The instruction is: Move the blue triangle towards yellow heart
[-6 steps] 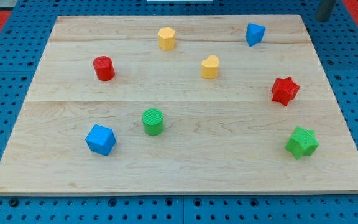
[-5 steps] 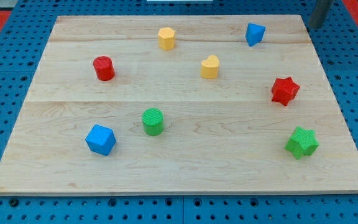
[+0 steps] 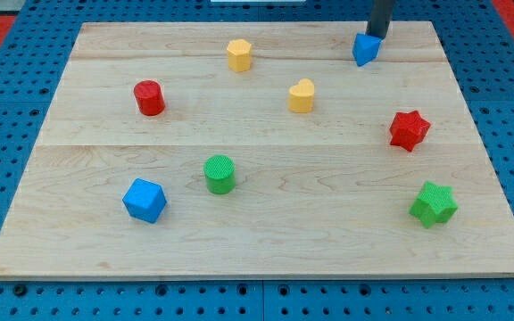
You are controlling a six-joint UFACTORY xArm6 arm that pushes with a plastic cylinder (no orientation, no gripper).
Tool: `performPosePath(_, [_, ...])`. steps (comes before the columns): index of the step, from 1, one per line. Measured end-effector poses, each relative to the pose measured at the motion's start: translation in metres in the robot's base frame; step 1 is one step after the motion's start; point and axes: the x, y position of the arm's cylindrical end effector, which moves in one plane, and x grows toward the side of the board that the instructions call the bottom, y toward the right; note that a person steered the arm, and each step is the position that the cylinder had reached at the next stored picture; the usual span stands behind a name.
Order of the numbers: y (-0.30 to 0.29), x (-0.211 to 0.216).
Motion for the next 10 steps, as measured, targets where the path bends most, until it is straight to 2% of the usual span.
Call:
performPosePath(2, [-0.052,0.022])
performPosePath(5, [0.004,0.024])
performPosePath(6, [-0.042,0.026])
performPosePath(7, [-0.073,0.046])
performPosePath(9, [-0.025,0.031])
performPosePath(10, [0.012,0.042])
